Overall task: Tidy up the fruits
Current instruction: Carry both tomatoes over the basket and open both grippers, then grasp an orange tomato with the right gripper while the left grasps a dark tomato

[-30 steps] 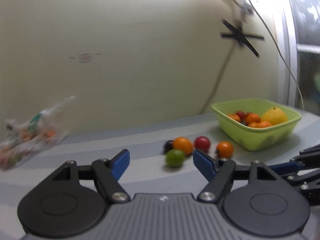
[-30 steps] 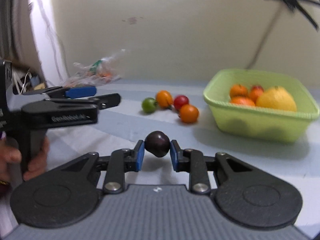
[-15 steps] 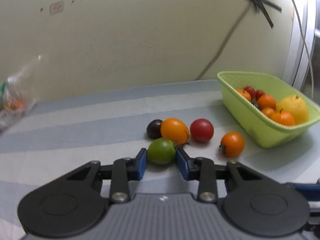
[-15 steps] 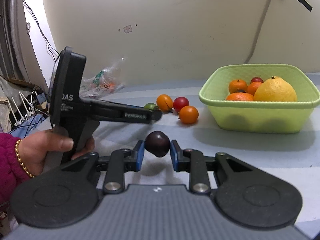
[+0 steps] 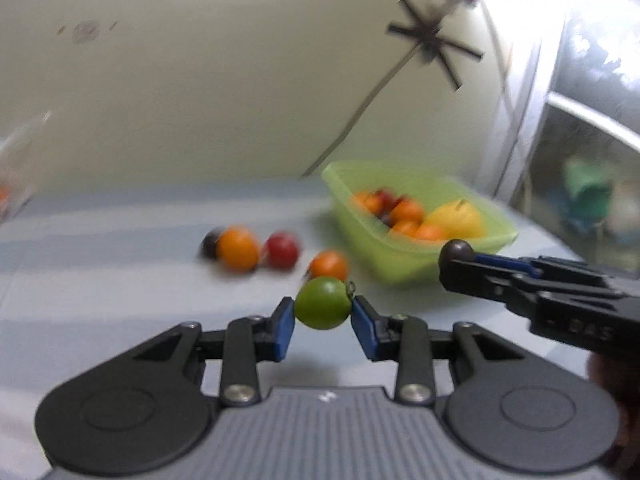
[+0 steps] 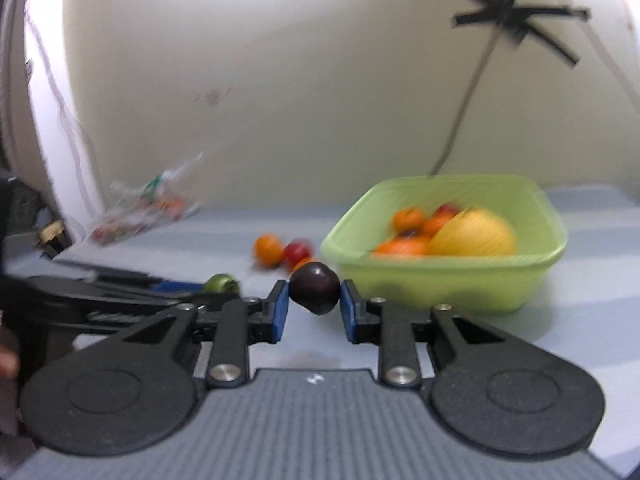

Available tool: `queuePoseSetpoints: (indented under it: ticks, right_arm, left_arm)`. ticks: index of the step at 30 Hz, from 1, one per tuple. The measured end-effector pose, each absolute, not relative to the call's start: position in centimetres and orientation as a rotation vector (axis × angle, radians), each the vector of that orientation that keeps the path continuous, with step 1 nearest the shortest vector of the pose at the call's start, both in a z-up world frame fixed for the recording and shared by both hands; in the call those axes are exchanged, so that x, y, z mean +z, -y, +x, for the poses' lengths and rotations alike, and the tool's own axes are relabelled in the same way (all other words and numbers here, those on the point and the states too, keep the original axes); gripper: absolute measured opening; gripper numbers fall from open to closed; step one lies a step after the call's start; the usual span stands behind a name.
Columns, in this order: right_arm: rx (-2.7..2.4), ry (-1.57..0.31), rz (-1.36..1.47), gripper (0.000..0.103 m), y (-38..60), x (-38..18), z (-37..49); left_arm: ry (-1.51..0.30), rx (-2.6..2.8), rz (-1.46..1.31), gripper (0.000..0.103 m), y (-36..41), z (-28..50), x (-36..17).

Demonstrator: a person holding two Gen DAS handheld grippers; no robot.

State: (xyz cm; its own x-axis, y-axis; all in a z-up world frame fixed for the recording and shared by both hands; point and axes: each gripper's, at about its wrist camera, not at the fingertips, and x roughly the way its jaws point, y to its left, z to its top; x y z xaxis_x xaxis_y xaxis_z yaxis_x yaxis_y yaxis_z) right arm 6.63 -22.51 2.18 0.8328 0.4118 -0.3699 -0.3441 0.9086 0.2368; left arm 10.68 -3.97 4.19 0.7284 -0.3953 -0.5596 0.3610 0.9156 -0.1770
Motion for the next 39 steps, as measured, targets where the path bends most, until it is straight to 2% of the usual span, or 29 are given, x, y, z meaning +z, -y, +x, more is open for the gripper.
queuePoseSetpoints:
  ticks: [6,15,17,19,20,21,25,31,33,37,39]
  right_arm:
    - [0.210,-0.310,0.120,0.030,27.0,3.7,8.8]
    - [0.127,-0.362,0.203,0.032,29.9,1.9,13.0]
    - [0.118,-0.365,0.194,0.032,29.7,1.8,13.0]
    - [0.114,-0.362,0.195,0.035,30.0,1.8,13.0]
    - [0.113,-0.354,0.201,0.048,30.1,1.9,13.0]
    - [0.110,-0.338,0.206,0.056,29.9,2.0,12.9]
    - [0.103,-0.293,0.193,0.056,29.7,2.3,12.0]
    - [0.145,-0.231,0.188,0.054,29.3,2.7,10.2]
    - [0.195,-0.209,0.186,0.042,28.9,3.0,9.8]
    - [0.357,-0.219,0.171,0.029,27.0,3.6,9.0]
    - [0.477,-0.247,0.136,0.026,25.3,3.6,8.5]
  left_arm:
    - [-0.583,-0.480,-0.057,0.032,8.0,14.3,6.7]
    - [-0.642,-0.471,-0.054,0.033,12.2,19.1,4.4]
    - [-0.651,-0.462,-0.050,0.039,12.6,19.5,3.9]
    - [-0.650,-0.447,-0.043,0.044,12.8,19.5,3.7]
    - [-0.647,-0.447,-0.044,0.046,12.7,19.4,3.7]
    - [-0.644,-0.449,-0.046,0.047,12.6,19.3,3.8]
    - [-0.608,-0.438,-0.064,0.047,11.3,18.3,4.9]
    - [-0.527,-0.353,-0.161,0.047,4.3,16.0,7.1]
    - [-0.526,-0.298,-0.178,0.047,1.9,15.6,7.0]
    - [-0.571,-0.227,-0.241,0.047,-2.3,15.1,5.6]
    - [-0.590,-0.211,-0.265,0.047,-3.5,14.9,4.9]
